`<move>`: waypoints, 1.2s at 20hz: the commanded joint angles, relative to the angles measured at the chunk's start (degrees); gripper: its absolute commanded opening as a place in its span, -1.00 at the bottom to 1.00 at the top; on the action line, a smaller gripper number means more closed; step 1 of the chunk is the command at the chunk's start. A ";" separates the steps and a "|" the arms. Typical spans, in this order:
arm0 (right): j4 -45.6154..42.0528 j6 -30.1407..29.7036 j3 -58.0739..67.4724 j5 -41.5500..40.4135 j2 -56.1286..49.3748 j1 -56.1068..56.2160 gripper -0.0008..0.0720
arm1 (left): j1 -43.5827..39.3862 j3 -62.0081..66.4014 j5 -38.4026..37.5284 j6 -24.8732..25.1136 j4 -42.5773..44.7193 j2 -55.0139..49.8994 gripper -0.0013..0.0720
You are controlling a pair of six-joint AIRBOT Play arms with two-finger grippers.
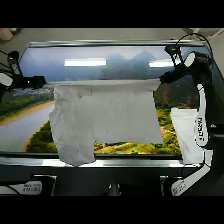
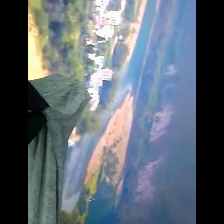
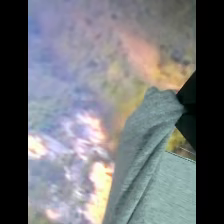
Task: Fold the shirts.
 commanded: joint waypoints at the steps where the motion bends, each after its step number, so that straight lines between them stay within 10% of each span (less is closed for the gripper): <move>1: -3.30 4.07 0.02 -12.57 -1.99 0.04 -0.93 | -1.27 6.10 5.64 0.20 -0.39 -7.30 -0.91; 8: -0.76 1.79 0.33 -1.22 -3.87 -0.59 -0.93 | -1.95 9.60 -4.57 0.31 -3.26 -10.88 -0.91; 14: 1.53 -2.56 -2.93 23.63 -1.27 -1.75 -0.93 | -0.15 6.62 -31.26 0.20 -0.81 -7.65 -0.91; 24: 4.33 -4.07 -11.26 29.09 -2.10 -1.70 -0.93 | 2.38 -2.05 -34.45 0.20 -1.03 -7.69 -0.91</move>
